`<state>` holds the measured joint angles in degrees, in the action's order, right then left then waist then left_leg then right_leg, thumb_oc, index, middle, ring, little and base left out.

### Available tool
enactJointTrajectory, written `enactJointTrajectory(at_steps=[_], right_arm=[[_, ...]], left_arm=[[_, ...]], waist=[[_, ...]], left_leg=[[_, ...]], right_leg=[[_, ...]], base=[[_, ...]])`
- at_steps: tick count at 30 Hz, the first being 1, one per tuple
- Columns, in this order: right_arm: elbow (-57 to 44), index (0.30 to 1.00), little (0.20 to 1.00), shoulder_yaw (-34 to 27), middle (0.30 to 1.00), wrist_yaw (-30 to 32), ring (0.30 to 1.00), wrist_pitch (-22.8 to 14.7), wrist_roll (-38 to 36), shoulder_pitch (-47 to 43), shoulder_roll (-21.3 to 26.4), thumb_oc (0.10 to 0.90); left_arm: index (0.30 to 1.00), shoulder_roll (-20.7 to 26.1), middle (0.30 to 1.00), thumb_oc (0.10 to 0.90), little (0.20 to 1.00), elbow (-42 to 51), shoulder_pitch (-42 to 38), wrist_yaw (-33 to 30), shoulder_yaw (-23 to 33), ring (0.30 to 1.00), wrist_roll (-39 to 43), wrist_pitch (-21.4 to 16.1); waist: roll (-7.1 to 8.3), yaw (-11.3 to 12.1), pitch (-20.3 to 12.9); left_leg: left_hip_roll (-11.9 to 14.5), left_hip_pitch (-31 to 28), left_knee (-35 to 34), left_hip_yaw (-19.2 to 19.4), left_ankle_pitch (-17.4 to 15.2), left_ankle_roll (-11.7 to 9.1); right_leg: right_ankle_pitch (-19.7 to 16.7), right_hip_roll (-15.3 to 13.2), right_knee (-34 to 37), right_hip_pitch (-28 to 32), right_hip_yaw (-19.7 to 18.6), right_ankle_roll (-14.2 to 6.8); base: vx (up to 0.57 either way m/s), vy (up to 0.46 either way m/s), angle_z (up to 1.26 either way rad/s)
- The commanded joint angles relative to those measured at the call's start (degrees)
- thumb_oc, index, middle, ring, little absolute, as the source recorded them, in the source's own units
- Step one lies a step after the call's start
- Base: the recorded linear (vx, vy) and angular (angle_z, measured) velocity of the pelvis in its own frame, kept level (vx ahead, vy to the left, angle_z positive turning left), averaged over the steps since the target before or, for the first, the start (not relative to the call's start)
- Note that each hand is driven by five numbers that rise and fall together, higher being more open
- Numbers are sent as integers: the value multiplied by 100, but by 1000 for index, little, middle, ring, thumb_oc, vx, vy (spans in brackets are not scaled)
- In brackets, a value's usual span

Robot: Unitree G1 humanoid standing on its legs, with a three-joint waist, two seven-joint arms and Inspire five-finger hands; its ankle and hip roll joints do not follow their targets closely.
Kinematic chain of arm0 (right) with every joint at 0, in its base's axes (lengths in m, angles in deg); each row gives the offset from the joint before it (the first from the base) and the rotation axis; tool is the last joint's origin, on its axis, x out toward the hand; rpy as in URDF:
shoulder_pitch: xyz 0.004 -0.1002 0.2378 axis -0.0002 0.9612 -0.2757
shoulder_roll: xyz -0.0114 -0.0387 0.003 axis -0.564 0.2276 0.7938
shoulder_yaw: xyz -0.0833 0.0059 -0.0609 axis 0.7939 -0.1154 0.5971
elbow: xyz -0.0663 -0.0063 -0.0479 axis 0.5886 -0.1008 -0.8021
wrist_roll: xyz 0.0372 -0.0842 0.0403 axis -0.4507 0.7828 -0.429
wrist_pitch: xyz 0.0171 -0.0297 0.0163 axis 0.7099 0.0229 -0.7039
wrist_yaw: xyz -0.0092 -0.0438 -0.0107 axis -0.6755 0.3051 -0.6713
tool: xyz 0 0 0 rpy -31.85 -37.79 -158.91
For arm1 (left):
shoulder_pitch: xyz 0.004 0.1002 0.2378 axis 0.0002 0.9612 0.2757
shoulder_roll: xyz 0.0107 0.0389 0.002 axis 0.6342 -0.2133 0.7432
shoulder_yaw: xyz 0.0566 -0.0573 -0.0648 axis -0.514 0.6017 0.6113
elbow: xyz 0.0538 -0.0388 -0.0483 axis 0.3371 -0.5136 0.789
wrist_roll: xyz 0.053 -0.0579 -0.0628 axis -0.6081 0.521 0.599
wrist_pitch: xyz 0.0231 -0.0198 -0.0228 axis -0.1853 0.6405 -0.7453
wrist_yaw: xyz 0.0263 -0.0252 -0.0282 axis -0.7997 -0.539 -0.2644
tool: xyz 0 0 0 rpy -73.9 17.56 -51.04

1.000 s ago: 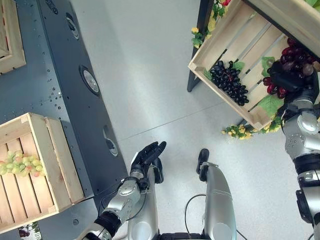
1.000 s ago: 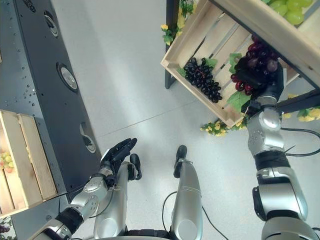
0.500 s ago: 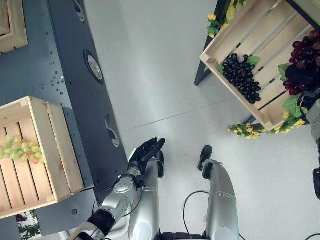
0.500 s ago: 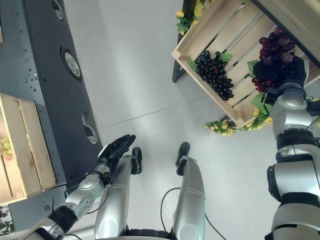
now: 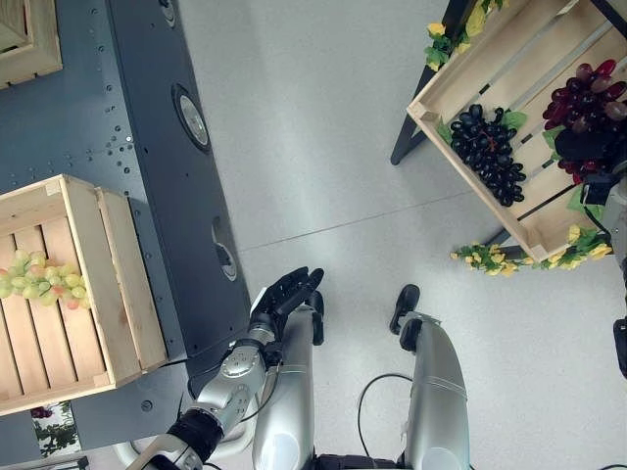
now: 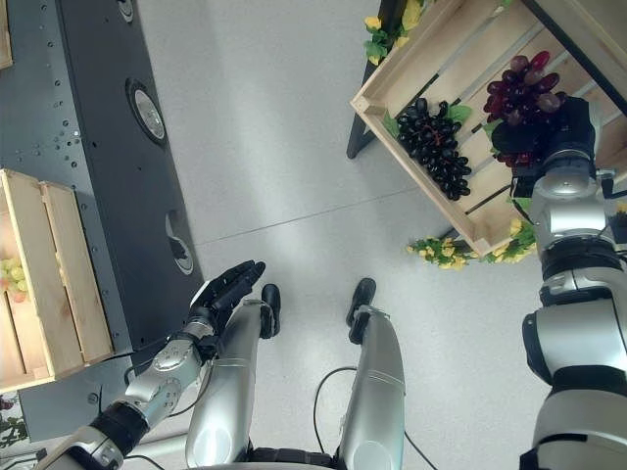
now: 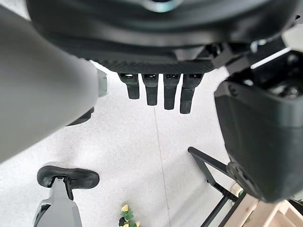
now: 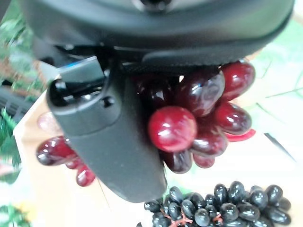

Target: Pick up the fruits from the basket on one side to the basket on the other side

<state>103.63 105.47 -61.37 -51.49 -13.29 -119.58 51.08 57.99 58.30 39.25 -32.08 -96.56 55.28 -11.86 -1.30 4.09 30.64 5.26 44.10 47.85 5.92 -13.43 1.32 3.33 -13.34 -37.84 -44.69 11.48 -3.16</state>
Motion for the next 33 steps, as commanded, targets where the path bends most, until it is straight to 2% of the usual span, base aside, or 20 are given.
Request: enactJointTrajectory(at_steps=[1, 6, 11, 17, 22, 28, 33], right_arm=[[-131, 900, 900, 334, 900, 594, 900, -248, 437, -1060, 1000, 800], [-61, 900, 900, 344, 900, 650, 900, -256, 311, -1110, 950, 800], [-40, 900, 900, 261, 900, 867, 900, -41, 410, -1049, 891, 800], [-83, 900, 900, 229, 900, 932, 900, 4, 272, -1021, 826, 800], [-220, 900, 900, 84, 900, 760, 900, -398, -98, -833, 658, 800], [-811, 900, 900, -410, 900, 158, 900, -1359, -1030, -132, 265, 800], [-1283, 900, 900, -805, 900, -207, 900, -2004, -1191, 701, -348, 800]], left_arm=[[900, 89, 900, 800, 900, 653, 268, 39, -127, 900, 79, -502], [900, 97, 900, 800, 900, 678, 272, 89, -84, 900, 144, -539], [900, 83, 900, 800, 900, 742, 239, 94, -63, 900, 180, -514], [900, 49, 900, 800, 900, 794, 199, 5, -116, 900, 199, -506], [900, -39, 900, 800, 900, 726, 206, 85, -105, 900, 247, -566], [900, -157, 900, 800, 900, 706, 196, 196, -80, 900, 311, -621], [900, -351, 900, 800, 900, 618, 71, 190, -82, 900, 292, -583]], waist=[[-128, 51, -85], [-143, 64, -85], [-126, 64, -85], [-134, 48, -85], [-169, 22, -85], [-157, -30, -85], [-105, -96, -85]], left_leg=[[-182, -289, -248, 147, -498, 260], [-172, -344, -290, 173, -501, 254], [-158, -363, -254, 186, -533, 269], [-166, -416, -327, 214, -527, 267], [-165, -602, -443, 282, -522, 248], [-160, -1005, -564, 372, -548, 221], [-117, -1420, -640, 472, -580, 204]], right_leg=[[933, 102, -679, 402, 249, 303], [942, 92, -655, 447, 258, 293], [935, 87, -681, 457, 253, 280], [933, 104, -628, 486, 234, 274], [974, 99, -565, 629, 219, 279], [1037, 67, -474, 1006, 218, 274], [1031, 10, -313, 1445, 239, 277]], base=[[0, 0, 0], [-16, 16, 3], [0, 0, 0], [0, 0, 0], [0, 0, 0], [25, 10, 1], [48, 23, 5]])
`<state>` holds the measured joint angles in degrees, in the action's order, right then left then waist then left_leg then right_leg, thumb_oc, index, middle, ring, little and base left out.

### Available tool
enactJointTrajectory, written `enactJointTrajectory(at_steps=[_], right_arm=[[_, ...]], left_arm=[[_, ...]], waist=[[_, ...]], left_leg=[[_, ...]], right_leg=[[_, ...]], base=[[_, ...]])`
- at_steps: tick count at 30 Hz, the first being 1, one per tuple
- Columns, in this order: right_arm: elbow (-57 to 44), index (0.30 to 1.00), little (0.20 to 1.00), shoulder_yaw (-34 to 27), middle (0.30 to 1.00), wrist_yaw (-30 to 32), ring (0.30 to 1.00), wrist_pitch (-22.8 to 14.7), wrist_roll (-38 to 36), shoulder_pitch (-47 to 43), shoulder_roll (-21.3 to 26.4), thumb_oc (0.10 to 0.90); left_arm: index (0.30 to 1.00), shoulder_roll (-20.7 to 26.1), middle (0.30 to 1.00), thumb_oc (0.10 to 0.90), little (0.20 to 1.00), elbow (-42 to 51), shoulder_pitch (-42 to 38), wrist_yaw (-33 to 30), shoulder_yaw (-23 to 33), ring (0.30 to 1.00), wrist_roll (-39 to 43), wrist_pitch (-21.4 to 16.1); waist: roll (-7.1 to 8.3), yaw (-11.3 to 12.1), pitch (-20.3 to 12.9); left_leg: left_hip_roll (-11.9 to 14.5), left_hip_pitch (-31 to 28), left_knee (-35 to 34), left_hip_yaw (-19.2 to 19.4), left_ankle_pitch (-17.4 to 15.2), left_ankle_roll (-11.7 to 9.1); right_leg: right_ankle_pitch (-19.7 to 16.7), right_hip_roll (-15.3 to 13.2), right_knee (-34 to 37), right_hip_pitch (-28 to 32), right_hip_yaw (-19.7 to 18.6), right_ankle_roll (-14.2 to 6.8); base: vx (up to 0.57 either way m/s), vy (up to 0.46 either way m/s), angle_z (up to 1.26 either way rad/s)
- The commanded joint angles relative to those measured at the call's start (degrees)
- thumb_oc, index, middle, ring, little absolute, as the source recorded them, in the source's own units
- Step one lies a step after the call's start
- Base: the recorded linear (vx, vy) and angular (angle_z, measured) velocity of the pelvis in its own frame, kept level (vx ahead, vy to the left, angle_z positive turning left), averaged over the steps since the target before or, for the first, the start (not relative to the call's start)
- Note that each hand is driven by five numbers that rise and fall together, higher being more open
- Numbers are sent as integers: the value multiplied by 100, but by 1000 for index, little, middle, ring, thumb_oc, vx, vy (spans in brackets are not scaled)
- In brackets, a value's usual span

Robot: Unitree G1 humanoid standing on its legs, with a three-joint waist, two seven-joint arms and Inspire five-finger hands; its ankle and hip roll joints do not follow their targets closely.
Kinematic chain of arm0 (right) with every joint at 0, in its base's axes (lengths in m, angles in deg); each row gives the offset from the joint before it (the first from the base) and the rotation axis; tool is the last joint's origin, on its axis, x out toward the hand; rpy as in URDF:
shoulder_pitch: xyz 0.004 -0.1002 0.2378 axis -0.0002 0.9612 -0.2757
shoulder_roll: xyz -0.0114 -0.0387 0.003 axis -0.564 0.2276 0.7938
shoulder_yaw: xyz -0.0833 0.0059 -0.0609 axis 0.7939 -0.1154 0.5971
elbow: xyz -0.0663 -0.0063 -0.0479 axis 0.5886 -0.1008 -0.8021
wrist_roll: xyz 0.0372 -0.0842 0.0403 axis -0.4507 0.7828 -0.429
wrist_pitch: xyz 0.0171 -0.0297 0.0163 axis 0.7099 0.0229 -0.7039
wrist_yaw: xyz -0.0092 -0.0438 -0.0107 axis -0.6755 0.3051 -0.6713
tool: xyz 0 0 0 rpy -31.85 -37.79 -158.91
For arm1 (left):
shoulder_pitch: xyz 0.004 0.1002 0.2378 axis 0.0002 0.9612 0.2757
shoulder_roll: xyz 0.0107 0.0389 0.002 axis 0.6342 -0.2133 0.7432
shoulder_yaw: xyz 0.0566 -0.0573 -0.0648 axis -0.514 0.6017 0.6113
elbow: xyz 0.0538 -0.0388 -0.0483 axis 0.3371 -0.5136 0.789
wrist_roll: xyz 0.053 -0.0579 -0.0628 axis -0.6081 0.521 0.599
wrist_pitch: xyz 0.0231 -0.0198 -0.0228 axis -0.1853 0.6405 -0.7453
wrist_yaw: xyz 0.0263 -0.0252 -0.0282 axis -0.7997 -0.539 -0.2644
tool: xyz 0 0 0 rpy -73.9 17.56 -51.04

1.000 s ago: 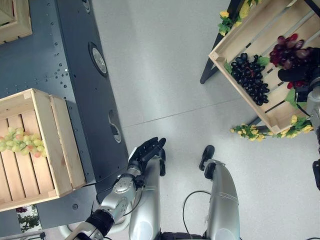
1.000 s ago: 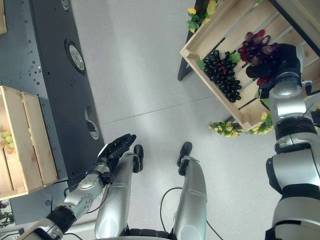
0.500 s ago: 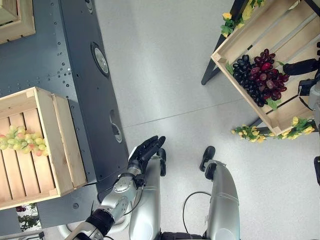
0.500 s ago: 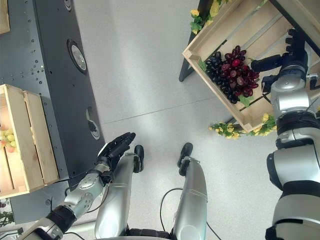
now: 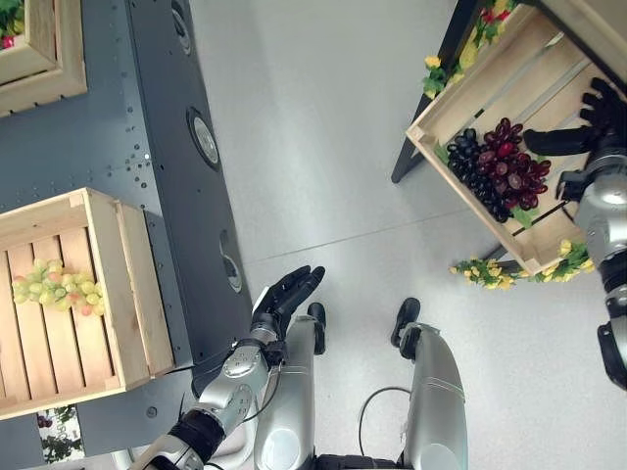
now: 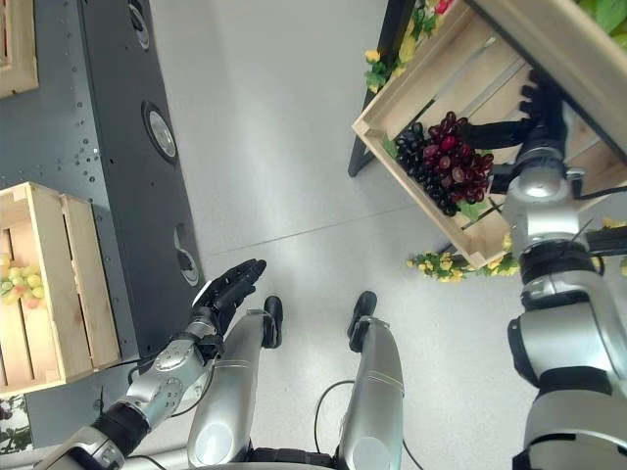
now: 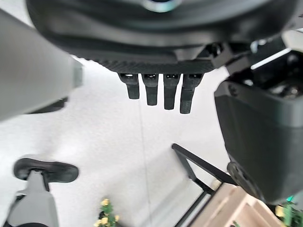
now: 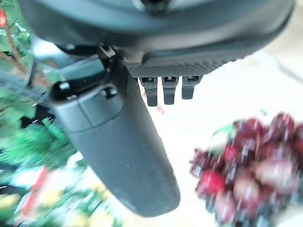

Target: Pick up the fruits from the basket on one side to the basket on the other side

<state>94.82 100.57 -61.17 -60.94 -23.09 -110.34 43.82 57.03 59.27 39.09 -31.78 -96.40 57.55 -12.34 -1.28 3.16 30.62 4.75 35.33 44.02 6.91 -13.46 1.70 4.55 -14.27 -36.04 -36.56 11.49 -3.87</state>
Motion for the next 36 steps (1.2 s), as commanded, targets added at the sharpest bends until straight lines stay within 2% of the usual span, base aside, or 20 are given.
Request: enactJointTrajectory(at_steps=[1, 8, 17, 19, 26, 27, 36], right_arm=[[-454, 900, 900, -345, 900, -232, 900, -1102, -187, -128, 313, 800], [-1111, 900, 900, -378, 900, -178, 900, -1573, 93, 844, -522, 800], [-1560, 900, 900, -264, 900, -338, 900, -1679, 202, 1426, -1153, 800], [-1760, 900, 900, -92, 900, -234, 900, -1768, 583, 1623, -1326, 800], [-2295, 900, 900, 157, 900, -335, 900, -1754, 673, 2564, -1972, 800], [-2446, 900, 900, 239, 900, -402, 900, -1760, 751, 2848, -2098, 800], [-2632, 900, 900, 619, 900, -1044, 900, -1664, 862, 3547, -2253, 800]], left_arm=[[900, -273, 900, 800, 900, 506, 81, 157, -101, 900, 71, -528], [900, -499, 900, 800, 900, 221, 8, 162, -15, 900, 34, -552], [900, -641, 900, 800, 900, -11, -10, 176, 99, 900, -45, -558], [900, -667, 900, 800, 900, -82, 56, 182, 132, 900, -38, -585], [900, -780, 900, 800, 900, -318, 378, 273, 271, 900, -189, -590], [900, -816, 900, 800, 900, -341, 476, 297, 311, 900, -281, -594], [900, -644, 900, 800, 900, -236, 806, 311, 246, 900, -1292, -696]], waist=[[-96, -6, -83], [12, -101, -83], [85, -161, -136], [104, -173, -239], [169, -256, -696], [178, -277, -831], [174, -193, -1378]], left_leg=[[-58, -591, -262, 382, -582, 167], [60, -1157, -412, 492, -560, 154], [122, -1783, -870, 561, -394, 61], [142, -1983, -1094, 575, -298, 13], [94, -2687, -2190, 581, 173, -134], [67, -2867, -2519, 561, 294, -158], [-31, -3392, -3652, 326, 765, -274]], right_leg=[[908, 95, -477, 686, 245, 347], [838, 63, -236, 1270, 206, 285], [750, 123, 229, 1900, 149, 227], [716, 158, 434, 2093, 147, 220], [441, 319, 1523, 2793, 133, 150], [361, 371, 1837, 2976, 121, 128], [95, 561, 2844, 3575, 227, 62]], base=[[50, 27, 5], [49, 20, 3], [41, -6, 0], [64, -28, -1], [106, -39, 5], [127, -36, 5], [65, -59, 7]])
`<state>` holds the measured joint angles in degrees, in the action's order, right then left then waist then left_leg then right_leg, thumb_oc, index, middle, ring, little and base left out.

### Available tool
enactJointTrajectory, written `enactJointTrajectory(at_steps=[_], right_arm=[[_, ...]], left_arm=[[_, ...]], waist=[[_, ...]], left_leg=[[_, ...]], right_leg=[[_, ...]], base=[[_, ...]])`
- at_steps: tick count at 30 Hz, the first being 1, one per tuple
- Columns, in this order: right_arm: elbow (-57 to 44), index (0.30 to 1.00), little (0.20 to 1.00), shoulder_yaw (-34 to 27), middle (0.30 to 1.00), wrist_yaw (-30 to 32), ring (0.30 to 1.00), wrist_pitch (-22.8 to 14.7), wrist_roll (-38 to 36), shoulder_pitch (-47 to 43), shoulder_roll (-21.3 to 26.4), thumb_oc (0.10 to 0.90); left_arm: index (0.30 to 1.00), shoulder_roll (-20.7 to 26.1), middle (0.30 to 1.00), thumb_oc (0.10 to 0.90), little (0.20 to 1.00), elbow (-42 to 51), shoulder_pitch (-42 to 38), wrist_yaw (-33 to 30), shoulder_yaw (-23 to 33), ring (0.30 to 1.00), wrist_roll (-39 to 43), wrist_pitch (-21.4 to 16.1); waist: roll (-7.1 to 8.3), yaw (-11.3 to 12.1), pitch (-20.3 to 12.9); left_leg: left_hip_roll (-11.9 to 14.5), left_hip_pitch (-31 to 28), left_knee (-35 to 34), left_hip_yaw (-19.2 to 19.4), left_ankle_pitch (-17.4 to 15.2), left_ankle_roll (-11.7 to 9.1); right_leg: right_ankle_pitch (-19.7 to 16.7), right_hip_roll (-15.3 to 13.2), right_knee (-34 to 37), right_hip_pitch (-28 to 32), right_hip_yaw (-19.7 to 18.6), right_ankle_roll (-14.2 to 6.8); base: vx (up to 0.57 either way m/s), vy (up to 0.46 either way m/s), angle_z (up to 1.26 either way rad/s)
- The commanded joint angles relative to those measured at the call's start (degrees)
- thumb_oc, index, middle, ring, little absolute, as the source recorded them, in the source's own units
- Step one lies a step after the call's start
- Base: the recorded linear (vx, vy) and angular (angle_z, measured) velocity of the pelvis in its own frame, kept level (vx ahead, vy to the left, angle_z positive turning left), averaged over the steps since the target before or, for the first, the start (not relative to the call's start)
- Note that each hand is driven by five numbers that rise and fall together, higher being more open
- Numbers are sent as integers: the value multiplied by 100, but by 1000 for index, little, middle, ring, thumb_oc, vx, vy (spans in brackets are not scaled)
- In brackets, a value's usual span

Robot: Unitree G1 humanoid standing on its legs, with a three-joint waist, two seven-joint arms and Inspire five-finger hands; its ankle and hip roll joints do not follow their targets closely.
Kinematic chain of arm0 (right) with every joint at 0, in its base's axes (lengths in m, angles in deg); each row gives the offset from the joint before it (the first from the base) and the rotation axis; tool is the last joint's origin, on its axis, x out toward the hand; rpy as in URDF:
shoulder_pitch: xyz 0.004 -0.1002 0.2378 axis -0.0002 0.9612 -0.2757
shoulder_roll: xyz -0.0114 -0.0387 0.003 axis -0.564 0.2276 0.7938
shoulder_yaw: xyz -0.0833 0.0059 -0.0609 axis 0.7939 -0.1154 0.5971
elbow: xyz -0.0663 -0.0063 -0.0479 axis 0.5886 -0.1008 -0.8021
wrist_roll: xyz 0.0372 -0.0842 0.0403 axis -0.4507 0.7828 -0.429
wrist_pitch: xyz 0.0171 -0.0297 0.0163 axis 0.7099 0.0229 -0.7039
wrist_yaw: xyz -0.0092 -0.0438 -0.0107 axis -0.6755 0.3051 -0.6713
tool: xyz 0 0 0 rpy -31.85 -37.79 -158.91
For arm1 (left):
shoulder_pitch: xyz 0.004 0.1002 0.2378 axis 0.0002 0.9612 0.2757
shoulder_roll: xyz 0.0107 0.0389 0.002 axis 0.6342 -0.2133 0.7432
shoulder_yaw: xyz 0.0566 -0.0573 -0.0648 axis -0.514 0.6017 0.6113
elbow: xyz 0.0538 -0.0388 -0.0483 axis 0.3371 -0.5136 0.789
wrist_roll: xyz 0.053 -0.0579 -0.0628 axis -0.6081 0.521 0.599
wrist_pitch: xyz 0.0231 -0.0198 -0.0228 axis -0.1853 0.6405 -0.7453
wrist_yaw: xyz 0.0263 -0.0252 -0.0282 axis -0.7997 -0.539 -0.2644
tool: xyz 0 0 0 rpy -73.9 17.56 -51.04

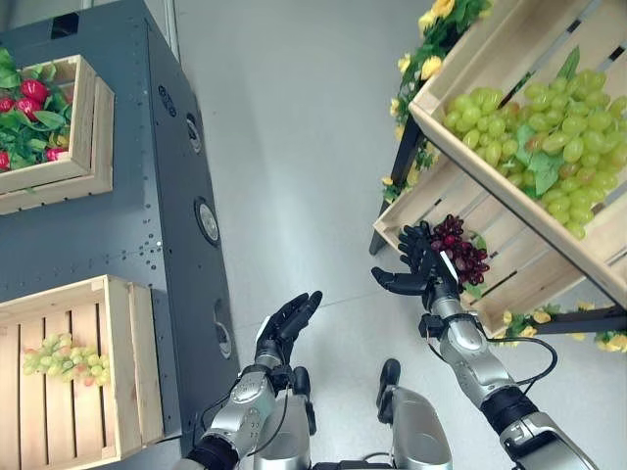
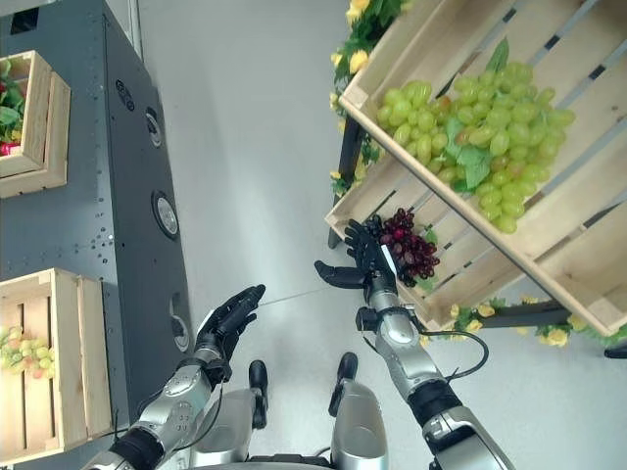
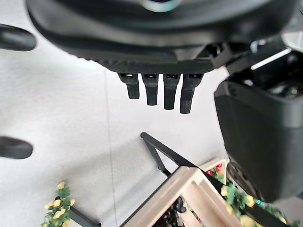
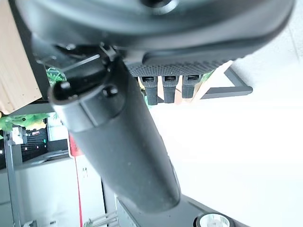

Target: Pick up the fruits from the basket on one side to the basket on the other side

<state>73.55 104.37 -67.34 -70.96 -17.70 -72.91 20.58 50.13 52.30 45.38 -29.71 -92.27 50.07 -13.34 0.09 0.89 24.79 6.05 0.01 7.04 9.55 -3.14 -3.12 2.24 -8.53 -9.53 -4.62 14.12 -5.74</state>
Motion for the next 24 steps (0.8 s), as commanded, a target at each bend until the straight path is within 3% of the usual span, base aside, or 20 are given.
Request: enactJointTrajectory(at_steps=[1, 7, 13, 16, 17, 20, 24], right_arm=[[-505, 900, 900, 314, 900, -558, 900, -640, 300, -167, 45, 800], [-392, 900, 900, 478, 900, -998, 900, -522, 222, -127, -3, 800], [-73, 900, 900, 565, 900, -1275, 900, -132, 143, -155, -118, 800], [-274, 900, 900, 528, 900, -1003, 900, -15, 291, 228, -79, 800], [-296, 900, 900, 510, 900, -965, 900, -22, 331, 295, -45, 800], [-149, 900, 900, 483, 900, -1018, 900, -11, 255, 270, -4, 800], [-209, 900, 900, 385, 900, -1034, 900, 84, 97, 397, -63, 800]], left_arm=[[900, 81, 900, 800, 900, 467, 176, -36, -176, 900, -637, -601], [900, 165, 900, 800, 900, 397, 308, -359, 0, 900, -924, -678], [900, 199, 900, 800, 900, 279, 522, -826, 217, 900, -1344, -743], [900, 130, 900, 800, 900, 83, 493, -502, 414, 900, -1082, -634], [900, 101, 900, 800, 900, 2, 456, -333, 461, 900, -1000, -629], [900, 40, 900, 800, 900, -146, 493, -241, 519, 900, -1059, -762], [900, 123, 900, 800, 900, 110, 589, -319, 576, 900, -1058, -769]], waist=[[47, 60, -896], [55, 217, -1169], [61, 420, -1351], [18, 298, -1313], [19, 282, -1273], [-16, 362, -1281], [-37, 468, -1315]], left_leg=[[-163, 115, -116, 59, -133, 212], [-158, -65, -427, -72, 16, 126], [-201, -190, -681, -158, 158, 49], [-111, -160, -541, 824, 158, -72], [-83, -106, -481, 955, 156, -65], [-221, -222, -775, 686, 219, 31], [-314, -381, -939, 507, 201, 120]], right_leg=[[227, 7, 348, 419, 24, 272], [116, 94, 793, 718, 201, 321], [22, 217, 1187, 970, 377, 391], [134, 164, 1099, 1148, 935, 353], [175, 115, 1029, 1175, 1082, 350], [183, 85, 954, 1188, 1090, 273], [160, 3, 930, 1287, 1163, 181]], base=[[-8, -61, 8], [31, -95, 18], [11, -62, 24], [-37, -18, 74], [-77, 10, 154], [-12, 81, 125], [70, 126, 9]])
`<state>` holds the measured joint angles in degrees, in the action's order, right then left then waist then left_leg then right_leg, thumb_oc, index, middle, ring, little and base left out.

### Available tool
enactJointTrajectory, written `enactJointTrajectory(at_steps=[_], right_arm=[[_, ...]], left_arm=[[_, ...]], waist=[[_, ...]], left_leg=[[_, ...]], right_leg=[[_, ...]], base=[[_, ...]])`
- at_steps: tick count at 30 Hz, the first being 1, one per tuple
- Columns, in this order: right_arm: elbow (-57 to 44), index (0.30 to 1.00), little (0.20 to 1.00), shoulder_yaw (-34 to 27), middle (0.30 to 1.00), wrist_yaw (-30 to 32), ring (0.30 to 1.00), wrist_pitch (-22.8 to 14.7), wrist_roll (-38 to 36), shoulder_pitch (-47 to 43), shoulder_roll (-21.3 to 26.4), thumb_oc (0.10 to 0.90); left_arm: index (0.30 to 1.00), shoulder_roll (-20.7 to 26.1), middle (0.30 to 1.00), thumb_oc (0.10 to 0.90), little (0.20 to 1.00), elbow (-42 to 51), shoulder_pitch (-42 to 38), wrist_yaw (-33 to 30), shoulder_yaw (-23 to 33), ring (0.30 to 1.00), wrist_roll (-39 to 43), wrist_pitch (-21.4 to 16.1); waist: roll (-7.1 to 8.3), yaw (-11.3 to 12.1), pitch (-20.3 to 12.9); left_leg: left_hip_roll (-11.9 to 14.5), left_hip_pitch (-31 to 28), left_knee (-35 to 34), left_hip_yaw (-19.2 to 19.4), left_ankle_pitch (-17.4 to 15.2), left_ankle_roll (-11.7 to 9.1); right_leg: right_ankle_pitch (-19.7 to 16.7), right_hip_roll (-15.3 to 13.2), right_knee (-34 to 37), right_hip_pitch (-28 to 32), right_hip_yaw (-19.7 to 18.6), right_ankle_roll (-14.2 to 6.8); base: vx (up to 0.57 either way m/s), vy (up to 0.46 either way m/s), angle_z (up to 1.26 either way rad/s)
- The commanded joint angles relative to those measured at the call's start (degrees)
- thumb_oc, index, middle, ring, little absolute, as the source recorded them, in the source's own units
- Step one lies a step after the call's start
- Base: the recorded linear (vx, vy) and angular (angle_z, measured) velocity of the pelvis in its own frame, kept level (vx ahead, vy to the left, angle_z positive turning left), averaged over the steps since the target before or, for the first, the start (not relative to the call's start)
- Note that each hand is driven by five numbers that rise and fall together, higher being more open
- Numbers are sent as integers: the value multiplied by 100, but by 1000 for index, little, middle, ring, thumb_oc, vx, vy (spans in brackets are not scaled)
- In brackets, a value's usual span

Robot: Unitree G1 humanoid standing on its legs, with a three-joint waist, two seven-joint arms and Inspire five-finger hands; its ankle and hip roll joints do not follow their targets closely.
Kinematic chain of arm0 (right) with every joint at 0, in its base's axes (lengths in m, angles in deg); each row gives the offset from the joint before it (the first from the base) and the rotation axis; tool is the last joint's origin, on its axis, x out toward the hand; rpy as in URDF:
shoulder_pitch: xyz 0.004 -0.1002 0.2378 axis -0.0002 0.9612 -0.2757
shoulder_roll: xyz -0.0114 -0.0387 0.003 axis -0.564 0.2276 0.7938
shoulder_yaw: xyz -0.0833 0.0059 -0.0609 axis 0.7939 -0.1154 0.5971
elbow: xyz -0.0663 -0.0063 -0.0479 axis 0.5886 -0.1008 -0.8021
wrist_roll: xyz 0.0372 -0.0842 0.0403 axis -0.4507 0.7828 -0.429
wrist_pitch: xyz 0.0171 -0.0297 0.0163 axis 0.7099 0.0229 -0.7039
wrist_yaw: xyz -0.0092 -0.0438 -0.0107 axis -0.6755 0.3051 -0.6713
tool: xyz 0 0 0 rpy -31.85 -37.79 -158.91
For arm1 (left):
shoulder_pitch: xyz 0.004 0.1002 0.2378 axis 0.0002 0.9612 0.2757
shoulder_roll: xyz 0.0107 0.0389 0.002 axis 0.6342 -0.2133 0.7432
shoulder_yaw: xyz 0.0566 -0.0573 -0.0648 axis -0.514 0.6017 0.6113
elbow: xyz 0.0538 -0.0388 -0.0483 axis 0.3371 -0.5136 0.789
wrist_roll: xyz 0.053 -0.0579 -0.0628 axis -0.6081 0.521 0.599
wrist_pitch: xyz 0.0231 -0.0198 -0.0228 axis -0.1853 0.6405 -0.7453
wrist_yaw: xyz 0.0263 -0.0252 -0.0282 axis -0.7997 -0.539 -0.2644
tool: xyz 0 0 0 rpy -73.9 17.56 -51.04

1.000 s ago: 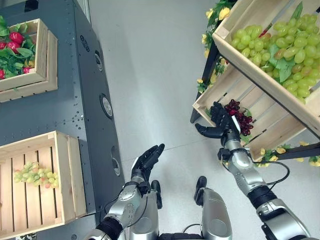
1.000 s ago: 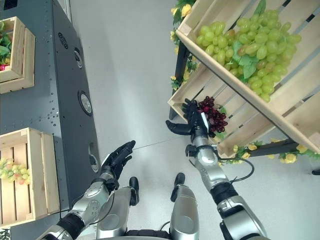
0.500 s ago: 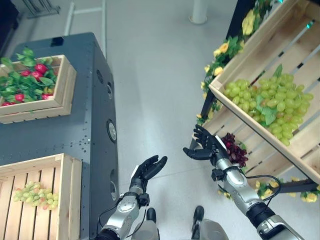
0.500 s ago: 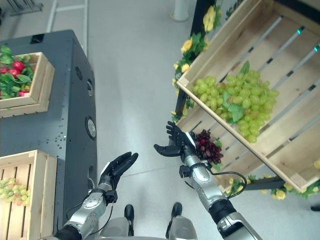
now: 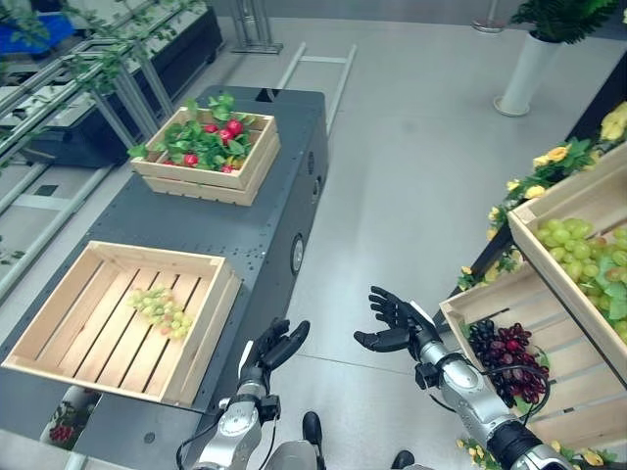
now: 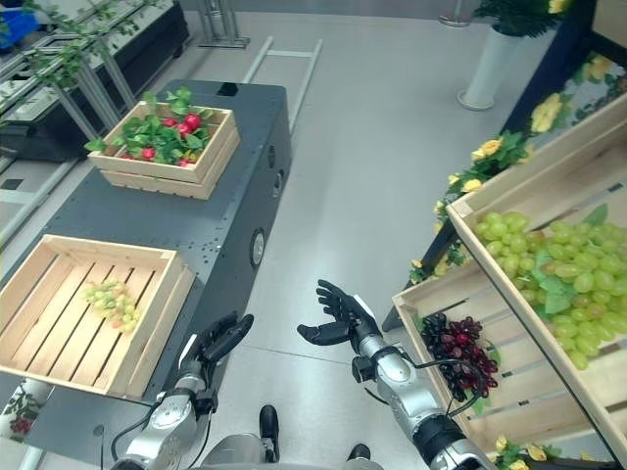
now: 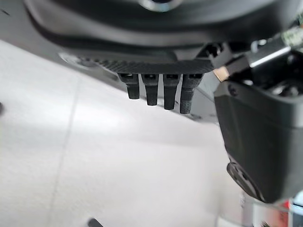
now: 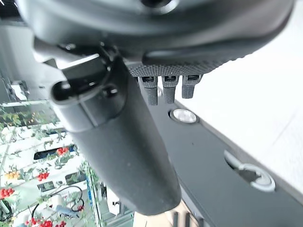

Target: Pick up the fruits from the basket on one side to the basket on the other side

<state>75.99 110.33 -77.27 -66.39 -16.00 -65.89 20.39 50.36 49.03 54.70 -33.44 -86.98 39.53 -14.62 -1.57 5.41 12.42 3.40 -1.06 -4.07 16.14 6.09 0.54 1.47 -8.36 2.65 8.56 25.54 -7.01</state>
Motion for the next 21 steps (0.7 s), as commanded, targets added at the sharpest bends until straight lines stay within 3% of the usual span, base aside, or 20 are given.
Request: enactJointTrajectory(at_steps=[1, 6, 7, 8, 10, 11, 12, 13, 15, 18, 19, 20, 21], right_arm=[[-482, 900, 900, -202, 900, -51, 900, -365, -81, -248, -95, 800], [-518, 900, 900, -126, 900, 85, 900, -417, -226, -250, -357, 800], [-436, 900, 900, -154, 900, 159, 900, -449, -287, -307, -466, 800], [-394, 900, 900, -187, 900, 178, 900, -553, -350, -300, -577, 800], [-433, 900, 900, -182, 900, 229, 900, -603, -360, -250, -604, 800], [-521, 900, 900, -142, 900, 271, 900, -693, -405, -144, -622, 800], [-543, 900, 900, -125, 900, 298, 900, -710, -434, -111, -627, 800], [-578, 900, 900, -99, 900, 331, 900, -714, -478, -75, -634, 800], [-680, 900, 900, -66, 900, 401, 900, -692, -576, -2, -634, 800], [-677, 900, 900, -112, 900, 397, 900, -690, -716, 40, -591, 800], [-484, 900, 900, -226, 900, 417, 900, -766, -832, -36, -577, 800], [-302, 900, 900, -337, 900, 511, 900, -716, -924, -80, -575, 800], [-252, 900, 900, -381, 900, 509, 900, -675, -1012, -107, -575, 800]], left_arm=[[900, 108, 900, 800, 900, 500, -308, 26, 94, 900, 37, -637], [900, 184, 900, 800, 900, 677, -326, -107, 247, 900, 40, -651], [900, 233, 900, 800, 900, 717, -408, -45, 258, 900, -44, -599], [900, 322, 900, 800, 900, 822, -495, 21, 228, 900, -201, -533], [900, 357, 900, 800, 900, 860, -528, 55, 193, 900, -258, -496], [900, 413, 900, 800, 900, 840, -569, 119, 102, 900, -394, -469], [900, 448, 900, 800, 900, 840, -591, 156, 78, 900, -420, -430], [900, 491, 900, 800, 900, 839, -627, 184, 39, 900, -473, -382], [900, 550, 900, 800, 900, 818, -744, 292, -38, 900, -522, -351], [900, 543, 900, 800, 900, 784, -951, 329, -142, 900, -548, -390], [900, 473, 900, 800, 900, 711, -1090, 416, -273, 900, -513, -491], [900, 430, 900, 800, 900, 627, -1187, 471, -370, 900, -374, -534], [900, 396, 900, 800, 900, 629, -1189, 470, -361, 900, -389, -504]], waist=[[131, 38, -92], [155, 185, -128], [147, 228, -132], [128, 232, -110], [87, 203, -78], [-11, 77, 35], [-31, 20, 61], [-52, -60, 91], [-82, -258, 85], [-66, -461, 57], [-19, -575, 16], [7, -634, -31], [17, -620, -52]], left_leg=[[-72, -318, 139, -146, -730, -225], [-213, -356, 161, -307, -853, -53], [-309, -337, 162, -371, -881, 59], [-470, -321, 166, -440, -905, 223], [-550, -327, 169, -530, -917, 296], [-631, -411, 167, -748, -953, 372], [-650, -453, 138, -839, -946, 373], [-664, -511, 98, -951, -937, 363], [-626, -531, 67, -1166, -893, 311], [-601, -567, 83, -1462, -1003, 254], [-683, -580, 72, -1735, -1090, 269], [-742, -530, 166, -2055, -1162, 322], [-727, -506, 183, -2090, -1131, 307]], right_leg=[[206, -34, -269, -9, 53, 277], [255, -230, -538, 8, 69, 163], [186, -416, -1125, -53, 84, 130], [-112, -753, -2131, -378, -5, 28], [-279, -929, -2838, -668, -179, 14], [-433, -966, -3803, -1244, -562, 62], [-457, -892, -3859, -1392, -741, 65], [-472, -749, -3814, -1541, -950, 65], [-568, -275, -2979, -1757, -1372, 134], [-633, 133, -1315, -1715, -1996, 113], [-709, 417, -656, -1761, -2456, 58], [-489, 623, -870, -1749, -2890, 103], [-433, 621, -890, -1693, -2839, 119]], base=[[95, 139, 11], [79, 145, 7], [102, 248, 11], [98, 246, 12], [77, 185, 32], [87, 132, 45], [96, 53, 41], [98, -97, 59], [98, -173, 75], [118, -245, 83], [165, -339, 97], [156, -320, 99], [148, -264, 136]])
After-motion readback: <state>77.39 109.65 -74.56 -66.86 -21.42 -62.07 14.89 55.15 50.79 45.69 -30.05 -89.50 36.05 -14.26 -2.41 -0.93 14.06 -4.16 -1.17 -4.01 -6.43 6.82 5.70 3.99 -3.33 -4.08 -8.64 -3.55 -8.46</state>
